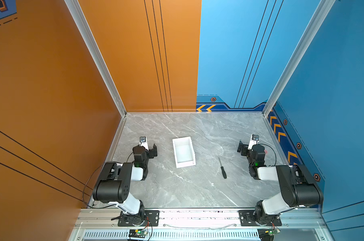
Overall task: Put the screwdriver in the bin
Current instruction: Pick up the screwdriver from the center of the table.
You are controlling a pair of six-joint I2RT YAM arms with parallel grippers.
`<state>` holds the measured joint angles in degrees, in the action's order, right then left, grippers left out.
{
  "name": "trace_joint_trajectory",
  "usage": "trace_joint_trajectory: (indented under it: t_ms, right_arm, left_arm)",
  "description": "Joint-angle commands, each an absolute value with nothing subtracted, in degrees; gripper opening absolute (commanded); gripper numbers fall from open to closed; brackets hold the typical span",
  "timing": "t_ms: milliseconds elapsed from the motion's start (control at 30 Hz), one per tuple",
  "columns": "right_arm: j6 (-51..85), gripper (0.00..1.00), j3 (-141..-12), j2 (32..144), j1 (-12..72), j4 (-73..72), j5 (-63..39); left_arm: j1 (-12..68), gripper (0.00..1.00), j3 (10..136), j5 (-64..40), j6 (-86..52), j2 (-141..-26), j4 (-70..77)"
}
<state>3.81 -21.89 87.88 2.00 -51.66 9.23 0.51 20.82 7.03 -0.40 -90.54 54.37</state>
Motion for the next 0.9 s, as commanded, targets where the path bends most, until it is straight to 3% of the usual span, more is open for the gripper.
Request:
trace_joint_trajectory:
  t_ms: [0,867]
  right_arm:
    - [3.6,1.0,-21.2,88.7,2.5,-52.6,10.6]
    - [3.5,1.0,-21.2,88.7,2.5,-52.5,10.5]
  left_arm:
    - [0.9,0.98,21.4,6.0,0.3,-89.8,54.1]
    - [1.1,0.98,21.4,3.9,1.5,-89.8,54.0]
